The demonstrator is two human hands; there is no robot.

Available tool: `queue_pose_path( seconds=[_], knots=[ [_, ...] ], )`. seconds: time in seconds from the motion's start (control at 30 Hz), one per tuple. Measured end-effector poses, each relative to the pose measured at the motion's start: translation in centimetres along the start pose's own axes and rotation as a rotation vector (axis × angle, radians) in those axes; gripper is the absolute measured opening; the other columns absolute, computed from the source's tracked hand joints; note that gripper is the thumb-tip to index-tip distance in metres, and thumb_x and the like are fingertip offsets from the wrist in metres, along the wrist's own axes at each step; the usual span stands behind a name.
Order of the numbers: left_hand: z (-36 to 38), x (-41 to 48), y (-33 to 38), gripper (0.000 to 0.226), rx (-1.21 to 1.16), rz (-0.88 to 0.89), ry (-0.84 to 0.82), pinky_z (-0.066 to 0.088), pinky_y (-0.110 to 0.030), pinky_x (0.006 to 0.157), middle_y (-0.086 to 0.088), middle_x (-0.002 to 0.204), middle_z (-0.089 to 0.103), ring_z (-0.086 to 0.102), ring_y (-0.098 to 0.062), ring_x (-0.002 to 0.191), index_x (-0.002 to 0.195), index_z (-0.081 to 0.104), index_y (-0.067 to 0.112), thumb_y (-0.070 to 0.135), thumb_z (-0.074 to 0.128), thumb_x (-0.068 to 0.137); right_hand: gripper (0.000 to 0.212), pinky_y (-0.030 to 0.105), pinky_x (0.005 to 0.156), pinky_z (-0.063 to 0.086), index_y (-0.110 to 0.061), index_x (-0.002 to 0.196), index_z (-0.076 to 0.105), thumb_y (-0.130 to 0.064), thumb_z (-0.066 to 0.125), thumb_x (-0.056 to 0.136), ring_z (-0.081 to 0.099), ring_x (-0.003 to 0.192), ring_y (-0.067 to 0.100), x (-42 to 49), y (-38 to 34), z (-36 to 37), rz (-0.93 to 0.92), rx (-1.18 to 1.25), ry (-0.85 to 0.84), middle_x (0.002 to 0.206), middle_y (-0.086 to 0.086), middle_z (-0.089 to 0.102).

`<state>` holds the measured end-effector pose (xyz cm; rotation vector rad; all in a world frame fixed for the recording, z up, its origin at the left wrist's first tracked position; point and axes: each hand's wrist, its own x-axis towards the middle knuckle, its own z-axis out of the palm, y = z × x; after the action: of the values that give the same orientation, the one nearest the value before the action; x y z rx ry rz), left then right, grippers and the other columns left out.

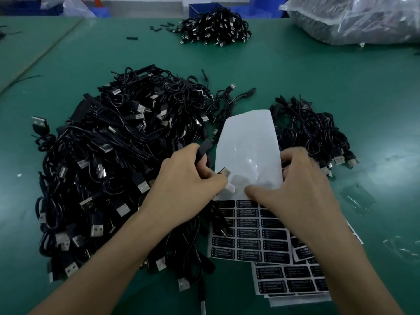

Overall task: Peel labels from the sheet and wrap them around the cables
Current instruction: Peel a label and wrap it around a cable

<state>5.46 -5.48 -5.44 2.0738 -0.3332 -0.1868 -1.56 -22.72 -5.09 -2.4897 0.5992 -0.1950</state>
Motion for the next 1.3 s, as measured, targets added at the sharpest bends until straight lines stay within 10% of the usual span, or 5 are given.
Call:
queue_pose_path(
  seconds=[0.1,0.3,0.9,1.13,1.3],
  knots=[
    [-0.1,0.0,0.0,0.036,-0.020,-0.013,0.010,0.053,-0.054,0.060,-0.019,0.074,0.060,0.056,-0.035,0.065,0.073,0.035,0.020,0.036,0.065,0.060,0.069,0.031,0.079,0.039,-0.027,0.127,0.047,-0.046,0.078,0.067,0.043,0.104,0.016,0.0,-0.2,0.2,-0.166,0.020,0.195,0.109,-0.005,0.043],
    [0.0,0.1,-0.1,0.036,-0.020,-0.024,0.053,0.055,-0.059,0.059,-0.018,0.079,0.067,0.061,-0.038,0.071,0.074,0.036,0.021,0.034,0.067,0.062,0.018,0.010,0.070,0.034,-0.020,0.085,0.074,-0.029,0.083,0.073,0.047,0.084,0.012,-0.4,-1.1,2.0,-0.527,0.027,0.228,0.085,-0.006,0.053],
    [-0.1,0.4,-0.3,0.034,-0.121,-0.031,0.035,0.050,-0.049,0.053,-0.020,0.079,0.068,0.061,-0.031,0.062,0.073,0.037,0.022,0.028,0.069,0.065,0.013,0.016,0.065,0.035,-0.015,0.088,0.080,-0.016,0.086,0.077,0.053,0.077,0.016,-0.9,-1.5,3.3,-0.534,0.017,0.255,0.077,-0.001,0.059],
    [-0.1,0.2,0.1,0.036,-0.254,-0.069,-0.020,0.046,-0.024,0.050,0.002,0.067,0.067,0.060,-0.009,0.056,0.080,0.055,0.010,0.046,0.058,0.080,0.011,0.010,0.060,0.040,-0.033,0.073,0.076,-0.026,0.076,0.082,0.056,0.068,0.003,-0.6,-1.3,2.2,-0.261,0.410,0.091,0.072,-0.012,0.063],
    [-0.1,0.2,0.1,0.033,-0.271,-0.028,-0.044,0.045,-0.020,0.049,0.001,0.065,0.068,0.057,-0.007,0.053,0.087,0.053,-0.010,0.016,0.039,0.102,0.005,0.014,0.045,0.038,-0.020,0.073,0.081,-0.016,0.079,0.074,0.054,0.055,0.004,-0.2,-1.8,1.0,0.062,1.083,-0.184,0.064,-0.003,0.067]
  ],
)
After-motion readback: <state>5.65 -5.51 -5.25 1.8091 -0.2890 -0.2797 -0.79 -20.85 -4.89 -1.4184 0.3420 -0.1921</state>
